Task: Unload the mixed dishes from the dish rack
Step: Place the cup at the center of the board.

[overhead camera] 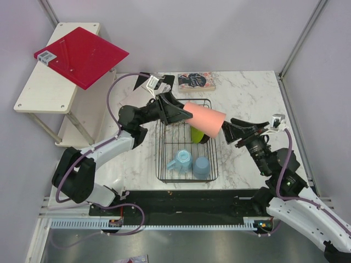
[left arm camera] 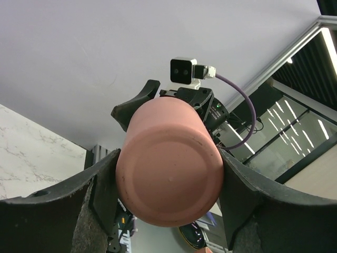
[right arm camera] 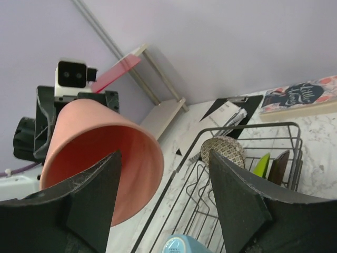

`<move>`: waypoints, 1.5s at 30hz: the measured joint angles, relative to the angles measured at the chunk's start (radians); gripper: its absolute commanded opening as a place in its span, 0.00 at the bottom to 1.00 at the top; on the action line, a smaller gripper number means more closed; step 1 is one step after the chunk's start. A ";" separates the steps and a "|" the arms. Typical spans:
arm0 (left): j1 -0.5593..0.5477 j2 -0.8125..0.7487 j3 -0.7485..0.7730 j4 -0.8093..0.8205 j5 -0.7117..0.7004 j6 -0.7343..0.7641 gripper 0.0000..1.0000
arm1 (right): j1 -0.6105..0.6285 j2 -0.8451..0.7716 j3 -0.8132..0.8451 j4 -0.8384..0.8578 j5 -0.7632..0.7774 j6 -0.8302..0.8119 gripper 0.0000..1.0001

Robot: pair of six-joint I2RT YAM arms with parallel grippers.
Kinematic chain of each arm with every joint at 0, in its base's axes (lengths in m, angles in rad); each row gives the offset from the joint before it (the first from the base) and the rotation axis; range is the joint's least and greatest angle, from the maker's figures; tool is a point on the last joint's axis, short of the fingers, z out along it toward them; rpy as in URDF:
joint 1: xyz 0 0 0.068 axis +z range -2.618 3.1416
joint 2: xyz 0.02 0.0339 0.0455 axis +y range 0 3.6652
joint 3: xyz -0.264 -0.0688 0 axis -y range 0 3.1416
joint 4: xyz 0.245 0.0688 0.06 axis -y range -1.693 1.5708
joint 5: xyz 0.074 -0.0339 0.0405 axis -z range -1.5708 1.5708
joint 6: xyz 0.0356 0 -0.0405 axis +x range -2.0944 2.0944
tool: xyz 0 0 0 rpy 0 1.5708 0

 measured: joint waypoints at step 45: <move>0.005 0.030 0.308 -1.484 -0.571 0.539 0.99 | -0.371 0.729 0.791 -0.578 0.406 -0.080 0.00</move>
